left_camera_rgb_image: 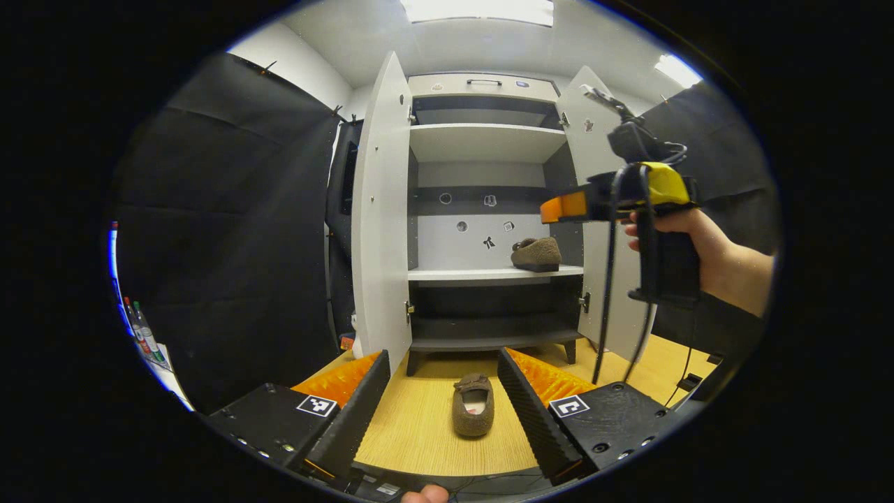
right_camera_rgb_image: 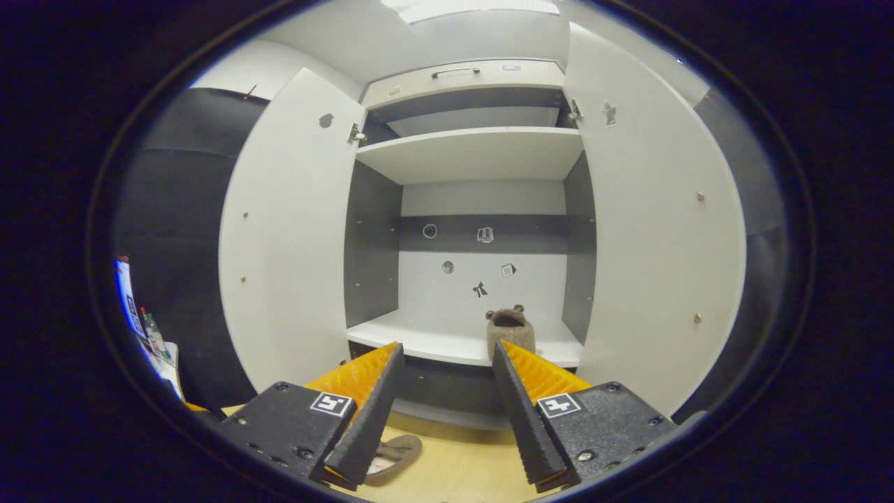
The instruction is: Grab one shoe with the right hand and put it into the shoe cabinet, grab the other shoe with the left hand and put it into the shoe cabinet; then close the right door with the right hand and the left door with the left hand.
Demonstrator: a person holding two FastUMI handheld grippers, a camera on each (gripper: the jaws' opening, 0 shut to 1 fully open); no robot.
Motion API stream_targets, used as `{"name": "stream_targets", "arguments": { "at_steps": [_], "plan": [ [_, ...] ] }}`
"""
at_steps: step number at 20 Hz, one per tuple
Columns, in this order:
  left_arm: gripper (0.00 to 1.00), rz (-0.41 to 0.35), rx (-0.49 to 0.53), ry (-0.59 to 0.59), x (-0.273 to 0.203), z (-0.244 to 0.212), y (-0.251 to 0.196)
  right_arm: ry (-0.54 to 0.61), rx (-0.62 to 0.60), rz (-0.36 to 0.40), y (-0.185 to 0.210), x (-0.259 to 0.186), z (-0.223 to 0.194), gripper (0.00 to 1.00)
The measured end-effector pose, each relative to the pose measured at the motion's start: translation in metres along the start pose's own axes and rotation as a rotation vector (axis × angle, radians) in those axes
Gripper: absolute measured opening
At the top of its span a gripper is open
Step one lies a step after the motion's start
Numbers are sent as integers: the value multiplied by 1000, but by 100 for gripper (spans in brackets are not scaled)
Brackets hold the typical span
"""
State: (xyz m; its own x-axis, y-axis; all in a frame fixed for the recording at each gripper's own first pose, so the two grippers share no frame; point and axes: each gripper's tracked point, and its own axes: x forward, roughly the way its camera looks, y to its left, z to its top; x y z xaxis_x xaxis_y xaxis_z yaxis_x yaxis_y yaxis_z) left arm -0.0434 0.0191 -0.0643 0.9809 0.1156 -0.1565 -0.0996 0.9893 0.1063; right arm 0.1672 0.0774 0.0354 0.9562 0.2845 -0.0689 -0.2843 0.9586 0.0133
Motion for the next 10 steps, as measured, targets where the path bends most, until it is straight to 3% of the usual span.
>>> {"name": "stream_targets", "arguments": {
  "at_steps": [6,7,10],
  "plan": [
    [95,-31,12,36,-2,-12,-14,-28,-18,-62,-12,-71,-53,82],
    [90,-38,12,41,-1,-14,-17,-26,-19,-72,-16,-79,-59,82],
    [94,-52,10,63,2,-21,-26,-19,-23,-93,-20,-98,-75,82]
  ]
}}
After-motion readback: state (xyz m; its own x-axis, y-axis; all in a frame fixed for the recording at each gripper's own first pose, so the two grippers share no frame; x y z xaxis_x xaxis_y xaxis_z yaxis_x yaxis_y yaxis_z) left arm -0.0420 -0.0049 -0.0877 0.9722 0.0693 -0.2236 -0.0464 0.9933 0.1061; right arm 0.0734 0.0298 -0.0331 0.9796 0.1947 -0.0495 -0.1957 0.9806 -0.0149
